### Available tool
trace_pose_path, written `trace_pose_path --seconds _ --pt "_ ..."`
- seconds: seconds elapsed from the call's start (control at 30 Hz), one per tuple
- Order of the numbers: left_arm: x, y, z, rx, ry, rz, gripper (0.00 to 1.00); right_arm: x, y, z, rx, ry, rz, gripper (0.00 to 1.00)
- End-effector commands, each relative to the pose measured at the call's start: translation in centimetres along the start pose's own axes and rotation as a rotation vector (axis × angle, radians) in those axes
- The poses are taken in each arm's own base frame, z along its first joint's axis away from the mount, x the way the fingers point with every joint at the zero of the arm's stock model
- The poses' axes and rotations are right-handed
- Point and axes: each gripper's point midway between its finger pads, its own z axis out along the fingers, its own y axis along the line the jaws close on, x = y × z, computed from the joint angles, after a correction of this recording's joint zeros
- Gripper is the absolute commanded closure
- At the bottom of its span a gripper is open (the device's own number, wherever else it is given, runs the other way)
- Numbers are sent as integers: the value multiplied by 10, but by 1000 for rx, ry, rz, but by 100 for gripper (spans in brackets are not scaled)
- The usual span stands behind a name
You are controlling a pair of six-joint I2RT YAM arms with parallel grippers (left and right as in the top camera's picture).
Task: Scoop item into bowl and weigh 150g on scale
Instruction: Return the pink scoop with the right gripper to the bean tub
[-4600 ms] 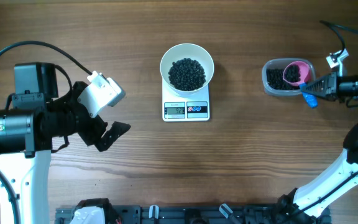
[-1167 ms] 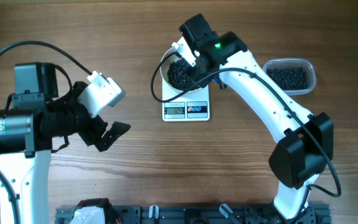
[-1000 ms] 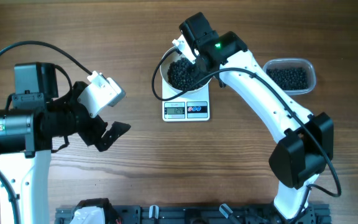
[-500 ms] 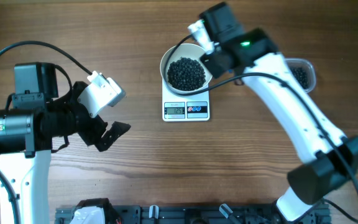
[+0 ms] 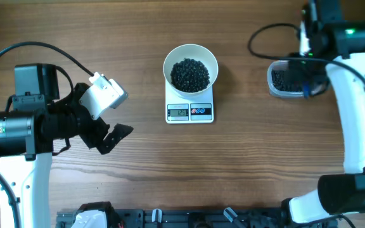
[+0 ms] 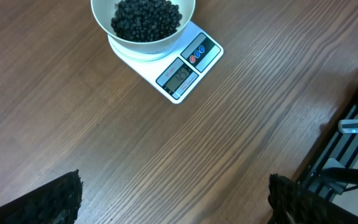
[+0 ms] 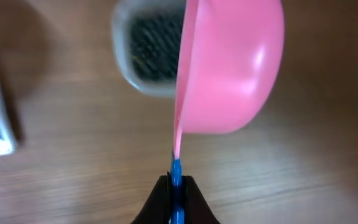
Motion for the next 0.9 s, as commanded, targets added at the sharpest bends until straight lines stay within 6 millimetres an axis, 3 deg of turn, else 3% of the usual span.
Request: trace_pose_path --seconds 0.0,0.1,0.23,0.37,0.5,0.73,0.87 --pt "1 -1 2 6 6 -10 0 12 -34 1 15 36 106 96" --pt "1 -1 2 6 6 -10 0 12 -45 15 22 46 66 96" --pt "1 -1 2 6 6 -11 0 18 -42 38 13 97 -94 96" --pt "1 -1 2 6 6 -10 0 26 -20 69 -90 140 -221 96" --pt "1 -1 2 6 6 -11 0 24 -14 93 -100 113 -255 96" --pt "1 -1 2 6 6 -11 0 -8 -13 99 -88 -19 -329 96" --pt "1 -1 2 6 6 -10 0 -9 -13 99 -87 -26 -364 96"
